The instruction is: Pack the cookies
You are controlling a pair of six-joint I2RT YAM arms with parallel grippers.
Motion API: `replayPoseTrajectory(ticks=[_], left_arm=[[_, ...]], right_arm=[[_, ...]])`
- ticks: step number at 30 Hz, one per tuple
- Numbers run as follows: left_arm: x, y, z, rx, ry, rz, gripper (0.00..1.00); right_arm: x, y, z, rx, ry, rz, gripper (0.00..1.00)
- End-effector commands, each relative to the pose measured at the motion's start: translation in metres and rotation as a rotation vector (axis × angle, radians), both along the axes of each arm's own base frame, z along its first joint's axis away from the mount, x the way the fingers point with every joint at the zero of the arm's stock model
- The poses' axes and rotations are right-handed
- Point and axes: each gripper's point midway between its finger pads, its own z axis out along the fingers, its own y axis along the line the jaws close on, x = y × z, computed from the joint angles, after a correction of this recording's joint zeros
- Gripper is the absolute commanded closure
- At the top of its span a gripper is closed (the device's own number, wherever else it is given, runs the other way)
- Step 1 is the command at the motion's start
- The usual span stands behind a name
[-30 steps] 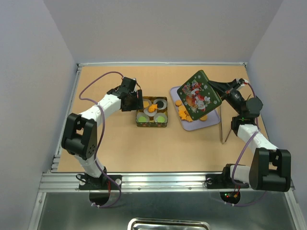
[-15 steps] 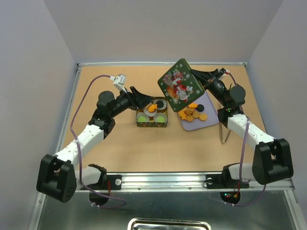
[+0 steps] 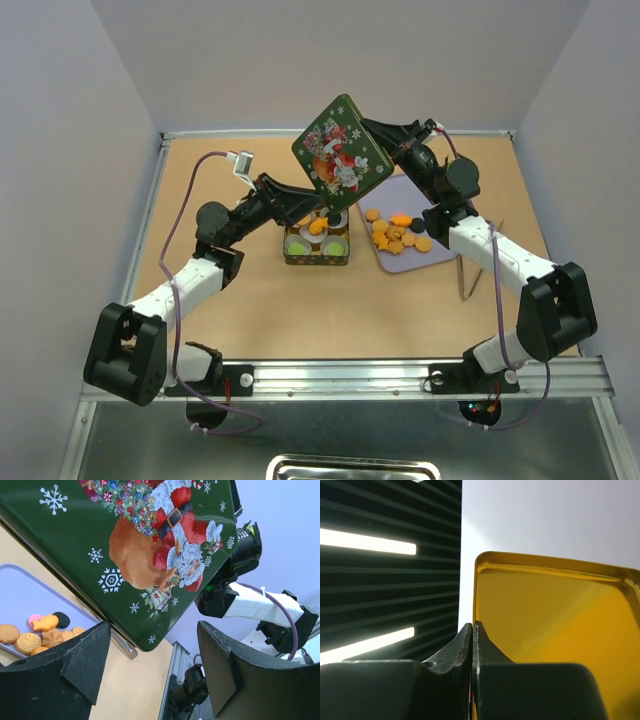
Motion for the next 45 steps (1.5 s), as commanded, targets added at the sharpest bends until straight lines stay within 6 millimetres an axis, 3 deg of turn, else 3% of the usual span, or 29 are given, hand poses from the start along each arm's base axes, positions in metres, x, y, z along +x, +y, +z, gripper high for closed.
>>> replayPoseTrajectory(ticks=[1,11,27,33,40,45], left_arm=[[-0.020,0.005,0.034,-0.043,-0.146,-0.017,0.20],[-0.011,0.015,0.018,0.012,-0.116,0.056,0.20],[-0.003,0.036,0.024,0.011,-0.115,0.157,0.20],[-0.007,0.039,0.051,-0.053,-0.164,0.162,0.20],[0.003,0.036,0.055,-0.077,-0.153,0.152,0.20],[-0.001,0.035,0.067,-0.147,-0.184,0.113,0.20]], right_arm=[[-0.017,0.002,0.042,0.231,0.106,0.169,1.00],[-0.030,-0.001,0.050,0.263,0.099,0.165,1.00],[-0.042,-0.007,0.058,0.286,0.103,0.200,1.00],[-0.045,-0.003,0.064,0.291,0.105,0.247,1.00],[-0.044,0.001,0.054,0.292,0.127,0.286,1.00],[-0.041,0.005,0.048,0.292,0.135,0.313,1.00]])
